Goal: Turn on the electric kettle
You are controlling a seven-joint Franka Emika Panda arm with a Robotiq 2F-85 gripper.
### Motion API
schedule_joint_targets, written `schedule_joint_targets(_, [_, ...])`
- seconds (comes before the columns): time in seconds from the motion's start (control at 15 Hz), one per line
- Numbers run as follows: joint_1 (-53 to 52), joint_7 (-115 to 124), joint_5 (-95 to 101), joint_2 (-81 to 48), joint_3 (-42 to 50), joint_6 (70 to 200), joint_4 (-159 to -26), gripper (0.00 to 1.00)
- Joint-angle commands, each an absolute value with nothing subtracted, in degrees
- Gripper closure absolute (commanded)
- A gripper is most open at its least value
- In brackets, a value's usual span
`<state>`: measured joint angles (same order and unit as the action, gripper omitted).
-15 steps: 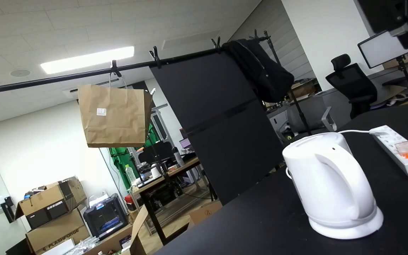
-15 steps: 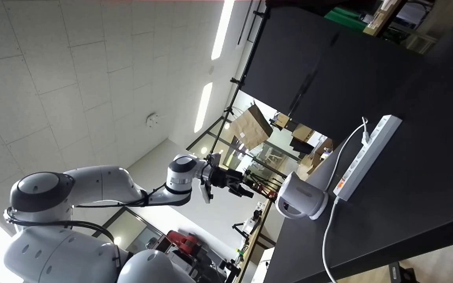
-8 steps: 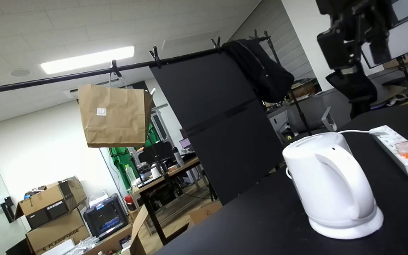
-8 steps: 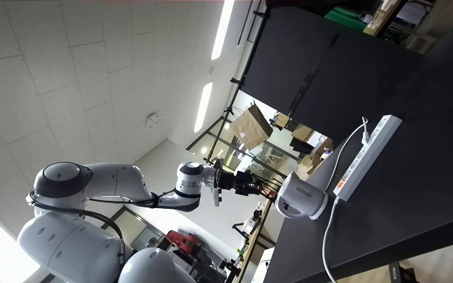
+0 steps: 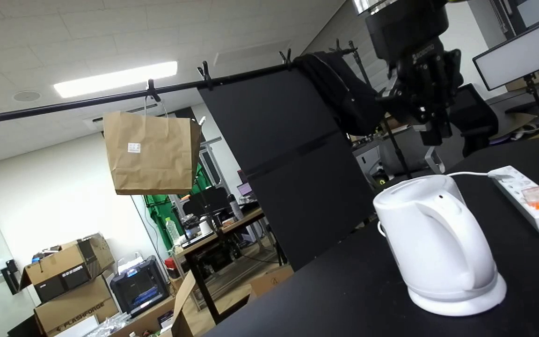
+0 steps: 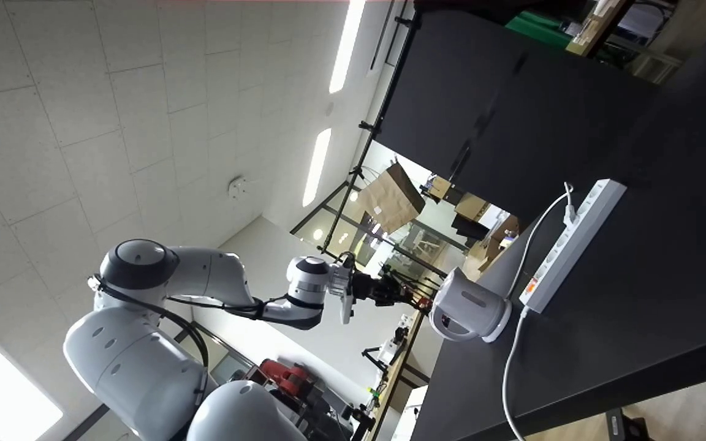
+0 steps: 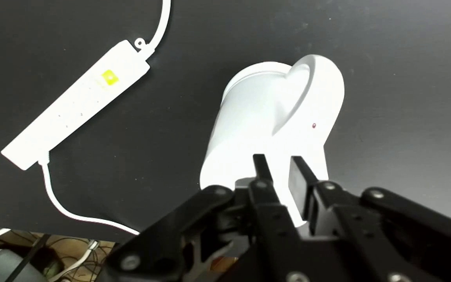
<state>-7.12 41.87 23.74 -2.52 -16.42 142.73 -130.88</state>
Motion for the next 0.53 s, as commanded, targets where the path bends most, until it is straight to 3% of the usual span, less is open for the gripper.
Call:
schedule_joint_targets(0.0, [-10.4,42.5,23.6,-6.0,-14.1,142.3,-127.0,1.0])
schedule_joint_targets(0.47, [-13.0,41.0,22.5,-7.4,-12.0,141.6,-126.7,0.99])
